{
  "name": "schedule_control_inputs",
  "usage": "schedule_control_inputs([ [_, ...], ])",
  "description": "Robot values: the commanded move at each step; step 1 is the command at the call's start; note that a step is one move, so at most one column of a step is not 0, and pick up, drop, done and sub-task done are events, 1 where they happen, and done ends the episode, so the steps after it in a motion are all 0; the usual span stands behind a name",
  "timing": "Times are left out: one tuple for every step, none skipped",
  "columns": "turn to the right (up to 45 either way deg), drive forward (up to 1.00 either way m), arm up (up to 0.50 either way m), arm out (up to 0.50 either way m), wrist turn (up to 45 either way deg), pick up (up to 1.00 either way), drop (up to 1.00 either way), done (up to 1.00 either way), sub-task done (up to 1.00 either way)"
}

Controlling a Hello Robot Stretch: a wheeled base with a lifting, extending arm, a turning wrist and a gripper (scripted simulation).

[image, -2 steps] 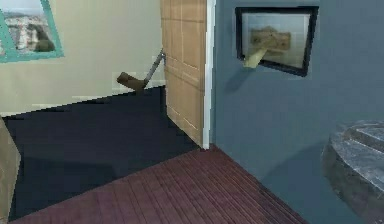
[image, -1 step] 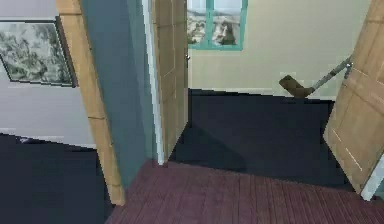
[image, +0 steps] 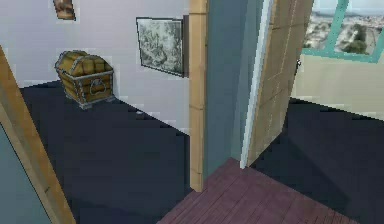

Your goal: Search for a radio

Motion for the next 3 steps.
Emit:
schedule_control_inputs([
  [0.0,0.35,0.0,0.0,0.0,0.0,0.0,0.0,0.0],
  [-12.0,0.0,0.0,0.0,0.0,0.0,0.0,0.0,0.0],
  [0.0,0.55,0.0,0.0,0.0,0.0,0.0,0.0,0.0],
])
